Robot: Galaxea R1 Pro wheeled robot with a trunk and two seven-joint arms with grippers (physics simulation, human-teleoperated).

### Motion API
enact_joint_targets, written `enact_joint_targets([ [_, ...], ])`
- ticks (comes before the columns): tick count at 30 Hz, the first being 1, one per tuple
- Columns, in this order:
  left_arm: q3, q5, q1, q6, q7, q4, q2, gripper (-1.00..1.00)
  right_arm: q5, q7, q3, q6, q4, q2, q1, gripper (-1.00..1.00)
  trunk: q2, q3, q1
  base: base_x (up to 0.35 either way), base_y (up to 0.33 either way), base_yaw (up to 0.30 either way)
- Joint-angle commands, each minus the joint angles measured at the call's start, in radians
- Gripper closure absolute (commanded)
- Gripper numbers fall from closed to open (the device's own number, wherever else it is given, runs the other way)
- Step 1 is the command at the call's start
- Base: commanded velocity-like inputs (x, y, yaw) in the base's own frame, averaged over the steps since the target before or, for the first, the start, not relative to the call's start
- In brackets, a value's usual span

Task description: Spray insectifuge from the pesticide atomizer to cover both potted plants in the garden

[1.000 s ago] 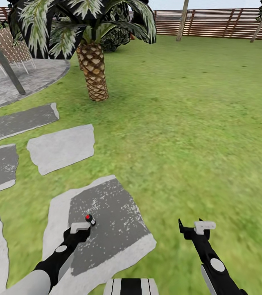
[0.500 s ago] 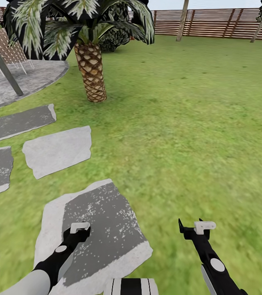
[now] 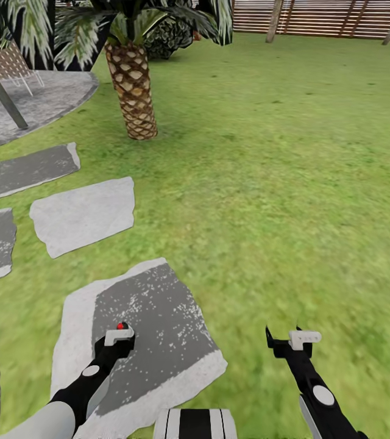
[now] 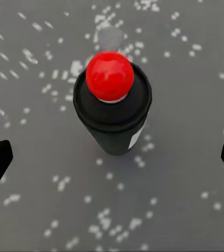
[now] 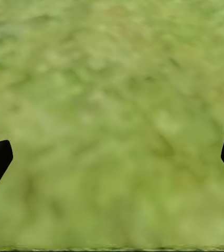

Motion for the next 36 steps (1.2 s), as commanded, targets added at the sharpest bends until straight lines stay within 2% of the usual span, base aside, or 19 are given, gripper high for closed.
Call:
enact_joint_targets([
  [1, 0.001, 0.001, 0.0, -0.008, 0.001, 0.001, 0.0, -1.0, 0.004, 0.0, -0.001, -0.003, 0.01, 0.001, 0.0, -1.0, 0.0, -0.002, 0.0, 0.0, 0.0, 0.0],
  [3, 0.001, 0.001, 0.0, -0.011, 0.001, 0.001, 0.0, -1.0, 0.003, 0.0, -0.001, -0.003, 0.018, 0.001, 0.0, -1.0, 0.0, -0.003, 0.0, 0.0, 0.0, 0.0],
  [12, 0.001, 0.001, 0.0, -0.015, 0.001, 0.001, 0.001, -1.0, 0.003, 0.0, -0.001, -0.003, 0.029, 0.002, 0.0, -1.0, -0.002, -0.044, 0.004, 0.0, 0.0, 0.0],
  [20, 0.001, 0.001, 0.0, -0.015, 0.001, 0.001, 0.001, -1.0, 0.003, 0.0, -0.001, -0.003, 0.03, 0.001, 0.0, -1.0, -0.002, -0.054, 0.004, 0.0, 0.0, 0.0],
  [36, 0.001, 0.001, 0.0, -0.018, 0.001, 0.001, 0.001, -1.0, 0.003, 0.0, -0.001, -0.003, 0.031, 0.001, 0.0, -1.0, -0.002, -0.055, 0.004, 0.061, 0.015, 0.0],
])
